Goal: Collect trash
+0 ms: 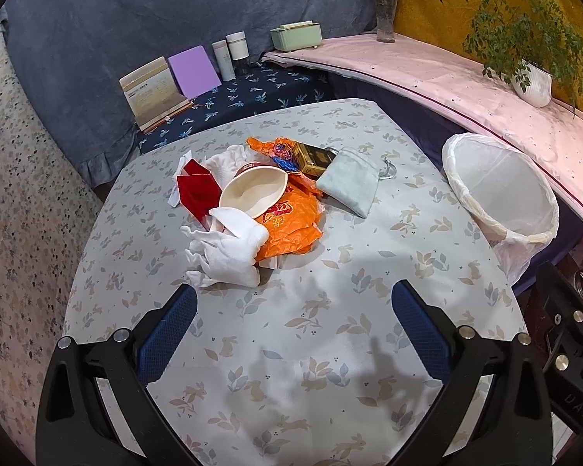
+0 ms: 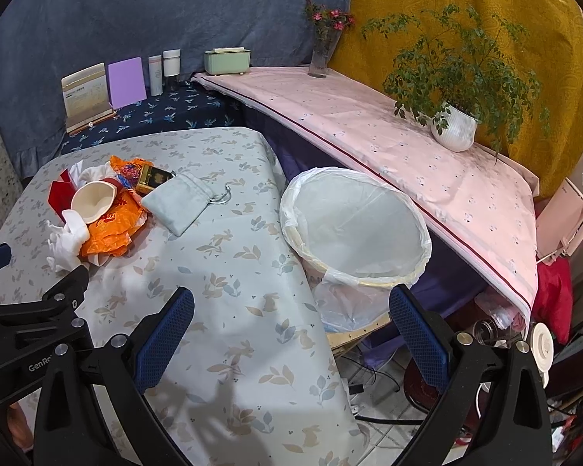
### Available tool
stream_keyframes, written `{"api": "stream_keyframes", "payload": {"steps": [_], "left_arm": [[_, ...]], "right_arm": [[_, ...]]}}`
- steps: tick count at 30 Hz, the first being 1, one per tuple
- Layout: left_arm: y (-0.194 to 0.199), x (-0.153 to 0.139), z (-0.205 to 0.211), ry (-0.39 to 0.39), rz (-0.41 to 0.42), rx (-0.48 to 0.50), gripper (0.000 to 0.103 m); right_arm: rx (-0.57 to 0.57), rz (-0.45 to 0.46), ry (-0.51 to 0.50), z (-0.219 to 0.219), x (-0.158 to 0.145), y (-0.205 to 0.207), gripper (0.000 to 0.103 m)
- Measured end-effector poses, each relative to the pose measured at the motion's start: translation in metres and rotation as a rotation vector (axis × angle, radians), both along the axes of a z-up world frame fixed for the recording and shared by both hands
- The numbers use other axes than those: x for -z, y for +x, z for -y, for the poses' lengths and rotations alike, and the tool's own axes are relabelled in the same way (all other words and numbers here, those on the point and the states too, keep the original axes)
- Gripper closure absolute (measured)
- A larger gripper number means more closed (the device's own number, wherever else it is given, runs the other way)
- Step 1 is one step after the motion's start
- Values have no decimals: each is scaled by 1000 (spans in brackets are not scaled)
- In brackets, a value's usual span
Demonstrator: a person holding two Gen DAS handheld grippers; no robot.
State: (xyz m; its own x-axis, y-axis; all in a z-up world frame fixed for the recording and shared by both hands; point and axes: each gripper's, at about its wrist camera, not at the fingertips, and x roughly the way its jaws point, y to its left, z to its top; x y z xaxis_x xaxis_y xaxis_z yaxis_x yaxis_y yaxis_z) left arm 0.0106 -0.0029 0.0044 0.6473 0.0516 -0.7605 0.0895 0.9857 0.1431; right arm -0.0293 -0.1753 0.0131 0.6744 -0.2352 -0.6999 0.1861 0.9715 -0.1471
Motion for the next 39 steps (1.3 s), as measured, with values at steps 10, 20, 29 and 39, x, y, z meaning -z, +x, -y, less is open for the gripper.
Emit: {"api": "stream_keyframes", "payload": {"steps": [10, 20, 29, 39], "left_arm": [[-2, -3, 2, -5, 24, 6, 7], [-2, -2, 4, -13, 24, 24, 7], [-2, -1, 6, -19, 15, 39, 7], [-2, -1, 6, -26, 11, 41, 7]], "right_arm": [[5, 2, -4, 2, 0, 1, 7], [15, 1, -1, 5, 0, 0, 7], [19, 2, -1, 6, 0, -1, 7], [29, 7, 0, 9, -1, -2, 7]]}}
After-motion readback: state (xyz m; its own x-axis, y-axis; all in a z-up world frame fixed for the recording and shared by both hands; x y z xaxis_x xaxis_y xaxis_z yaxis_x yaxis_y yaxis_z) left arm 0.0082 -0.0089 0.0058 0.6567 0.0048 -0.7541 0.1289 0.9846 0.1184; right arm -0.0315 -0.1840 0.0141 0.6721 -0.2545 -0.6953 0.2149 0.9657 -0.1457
